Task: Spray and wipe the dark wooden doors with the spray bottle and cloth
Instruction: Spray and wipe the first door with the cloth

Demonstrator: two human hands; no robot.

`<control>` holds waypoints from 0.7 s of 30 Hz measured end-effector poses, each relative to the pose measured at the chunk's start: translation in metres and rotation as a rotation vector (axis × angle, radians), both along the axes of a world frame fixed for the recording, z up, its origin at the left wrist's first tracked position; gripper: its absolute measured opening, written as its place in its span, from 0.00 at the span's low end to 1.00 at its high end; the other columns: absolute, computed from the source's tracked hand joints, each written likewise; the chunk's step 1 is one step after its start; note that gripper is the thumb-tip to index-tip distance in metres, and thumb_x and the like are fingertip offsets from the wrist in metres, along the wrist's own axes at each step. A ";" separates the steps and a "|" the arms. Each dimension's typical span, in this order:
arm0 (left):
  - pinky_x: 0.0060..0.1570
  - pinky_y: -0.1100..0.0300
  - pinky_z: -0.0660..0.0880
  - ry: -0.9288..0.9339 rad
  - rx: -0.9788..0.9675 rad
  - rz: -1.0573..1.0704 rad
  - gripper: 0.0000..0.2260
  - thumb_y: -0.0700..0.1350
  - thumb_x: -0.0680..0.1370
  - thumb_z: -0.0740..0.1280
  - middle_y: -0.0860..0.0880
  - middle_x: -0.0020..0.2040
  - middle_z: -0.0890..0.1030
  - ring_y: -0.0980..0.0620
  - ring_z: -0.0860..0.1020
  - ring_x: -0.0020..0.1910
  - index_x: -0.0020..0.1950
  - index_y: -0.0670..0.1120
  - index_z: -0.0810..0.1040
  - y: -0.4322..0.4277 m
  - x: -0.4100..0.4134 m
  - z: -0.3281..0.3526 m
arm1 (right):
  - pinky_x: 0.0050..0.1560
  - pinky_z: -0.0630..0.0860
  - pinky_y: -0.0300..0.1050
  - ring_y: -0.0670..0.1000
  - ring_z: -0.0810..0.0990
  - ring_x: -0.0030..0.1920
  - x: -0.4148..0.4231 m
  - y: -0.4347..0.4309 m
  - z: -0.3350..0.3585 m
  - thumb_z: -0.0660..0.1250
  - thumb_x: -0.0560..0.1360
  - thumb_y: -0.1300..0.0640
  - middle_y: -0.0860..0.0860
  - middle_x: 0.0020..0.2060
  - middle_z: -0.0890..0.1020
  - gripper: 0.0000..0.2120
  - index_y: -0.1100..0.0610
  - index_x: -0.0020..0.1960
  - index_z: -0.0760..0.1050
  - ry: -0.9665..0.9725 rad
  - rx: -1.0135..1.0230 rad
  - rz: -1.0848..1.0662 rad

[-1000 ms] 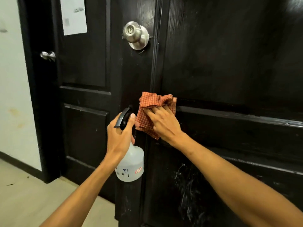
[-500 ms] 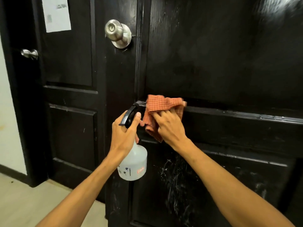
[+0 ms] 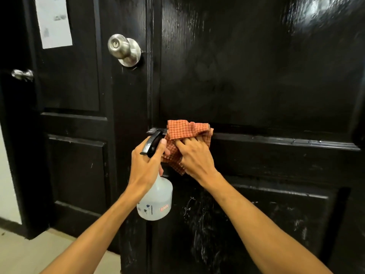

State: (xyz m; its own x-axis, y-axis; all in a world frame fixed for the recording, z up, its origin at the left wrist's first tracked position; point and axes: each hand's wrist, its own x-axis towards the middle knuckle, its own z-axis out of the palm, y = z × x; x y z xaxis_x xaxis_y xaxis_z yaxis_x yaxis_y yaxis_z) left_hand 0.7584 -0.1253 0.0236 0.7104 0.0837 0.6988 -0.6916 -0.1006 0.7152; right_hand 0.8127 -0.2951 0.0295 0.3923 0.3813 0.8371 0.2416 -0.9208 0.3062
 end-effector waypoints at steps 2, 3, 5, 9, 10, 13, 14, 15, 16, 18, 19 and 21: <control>0.28 0.52 0.76 0.001 0.014 -0.005 0.11 0.49 0.85 0.66 0.45 0.43 0.85 0.47 0.75 0.23 0.51 0.42 0.81 -0.008 0.001 0.003 | 0.50 0.70 0.53 0.58 0.79 0.42 -0.008 -0.034 -0.010 0.75 0.64 0.63 0.54 0.40 0.81 0.25 0.55 0.61 0.80 -0.080 0.022 -0.040; 0.28 0.53 0.76 0.001 0.021 -0.011 0.11 0.49 0.84 0.66 0.46 0.44 0.85 0.47 0.75 0.22 0.50 0.42 0.81 -0.013 0.001 0.004 | 0.52 0.70 0.54 0.59 0.79 0.45 -0.012 -0.055 -0.016 0.72 0.66 0.64 0.55 0.44 0.82 0.31 0.55 0.69 0.77 -0.138 0.077 -0.067; 0.28 0.53 0.76 -0.001 0.022 -0.023 0.12 0.49 0.84 0.66 0.47 0.45 0.85 0.47 0.76 0.22 0.49 0.42 0.81 -0.023 0.001 0.005 | 0.61 0.70 0.58 0.61 0.78 0.54 -0.024 -0.085 -0.022 0.64 0.71 0.66 0.56 0.58 0.82 0.37 0.53 0.79 0.67 -0.173 0.246 -0.121; 0.27 0.54 0.75 -0.005 0.022 -0.034 0.13 0.49 0.84 0.66 0.45 0.42 0.86 0.46 0.75 0.22 0.49 0.40 0.80 -0.041 -0.003 0.005 | 0.65 0.67 0.57 0.59 0.76 0.59 -0.016 -0.067 -0.014 0.71 0.74 0.54 0.55 0.68 0.79 0.35 0.52 0.80 0.67 -0.115 0.191 -0.066; 0.27 0.53 0.75 -0.013 0.020 -0.034 0.14 0.49 0.84 0.66 0.43 0.41 0.85 0.45 0.75 0.21 0.49 0.39 0.80 -0.044 -0.004 0.005 | 0.61 0.68 0.55 0.59 0.77 0.55 -0.013 -0.057 -0.013 0.73 0.72 0.54 0.54 0.59 0.82 0.35 0.52 0.78 0.69 -0.109 0.118 -0.056; 0.27 0.53 0.75 -0.024 0.039 -0.031 0.14 0.49 0.85 0.66 0.43 0.38 0.84 0.46 0.75 0.21 0.50 0.38 0.80 -0.053 -0.007 0.010 | 0.52 0.66 0.52 0.59 0.80 0.46 -0.018 -0.067 -0.005 0.61 0.69 0.61 0.55 0.43 0.82 0.26 0.56 0.66 0.80 -0.043 0.014 -0.062; 0.28 0.54 0.75 -0.024 0.049 -0.030 0.14 0.49 0.85 0.66 0.46 0.39 0.85 0.47 0.75 0.21 0.50 0.38 0.80 -0.057 -0.008 0.011 | 0.52 0.66 0.52 0.60 0.80 0.45 -0.025 -0.083 -0.006 0.59 0.68 0.61 0.55 0.42 0.81 0.26 0.56 0.64 0.81 -0.059 0.008 -0.073; 0.28 0.53 0.76 -0.023 0.059 -0.035 0.14 0.49 0.85 0.65 0.47 0.41 0.85 0.46 0.75 0.21 0.51 0.38 0.80 -0.062 -0.009 0.013 | 0.52 0.67 0.53 0.61 0.80 0.45 -0.034 -0.105 -0.010 0.58 0.68 0.61 0.56 0.42 0.81 0.28 0.57 0.66 0.81 -0.079 0.028 -0.090; 0.29 0.53 0.76 -0.022 0.066 -0.044 0.14 0.49 0.85 0.65 0.47 0.43 0.86 0.46 0.76 0.22 0.51 0.39 0.80 -0.067 -0.011 0.014 | 0.53 0.67 0.54 0.61 0.79 0.46 -0.043 -0.130 -0.016 0.57 0.69 0.61 0.57 0.43 0.81 0.30 0.57 0.70 0.78 -0.112 0.065 -0.115; 0.29 0.51 0.77 -0.026 0.064 -0.068 0.13 0.49 0.85 0.65 0.46 0.45 0.86 0.46 0.76 0.22 0.52 0.39 0.80 -0.079 -0.014 0.015 | 0.57 0.69 0.58 0.62 0.77 0.47 -0.062 -0.179 -0.027 0.57 0.72 0.63 0.58 0.46 0.81 0.32 0.54 0.76 0.72 -0.173 0.193 -0.175; 0.29 0.51 0.77 -0.029 0.064 -0.080 0.13 0.49 0.85 0.65 0.46 0.45 0.86 0.47 0.76 0.22 0.52 0.40 0.81 -0.085 -0.015 0.014 | 0.60 0.70 0.59 0.63 0.78 0.49 -0.070 -0.192 -0.029 0.57 0.74 0.63 0.59 0.48 0.82 0.32 0.54 0.77 0.70 -0.191 0.263 -0.192; 0.29 0.49 0.77 -0.020 0.065 -0.110 0.12 0.49 0.85 0.65 0.46 0.45 0.86 0.46 0.76 0.22 0.52 0.40 0.81 -0.097 -0.017 0.013 | 0.66 0.70 0.61 0.65 0.79 0.55 -0.069 -0.192 -0.029 0.60 0.77 0.58 0.61 0.58 0.82 0.28 0.54 0.78 0.69 -0.193 0.313 -0.184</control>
State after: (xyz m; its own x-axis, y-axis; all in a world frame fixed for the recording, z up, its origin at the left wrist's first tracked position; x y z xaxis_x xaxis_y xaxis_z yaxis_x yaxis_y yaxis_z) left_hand 0.7410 -0.2221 0.0362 0.6989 -0.0402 0.7141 -0.7149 -0.0694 0.6958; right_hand 0.7440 -0.4873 0.0009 0.2550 0.0347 0.9663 0.0300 -0.9992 0.0279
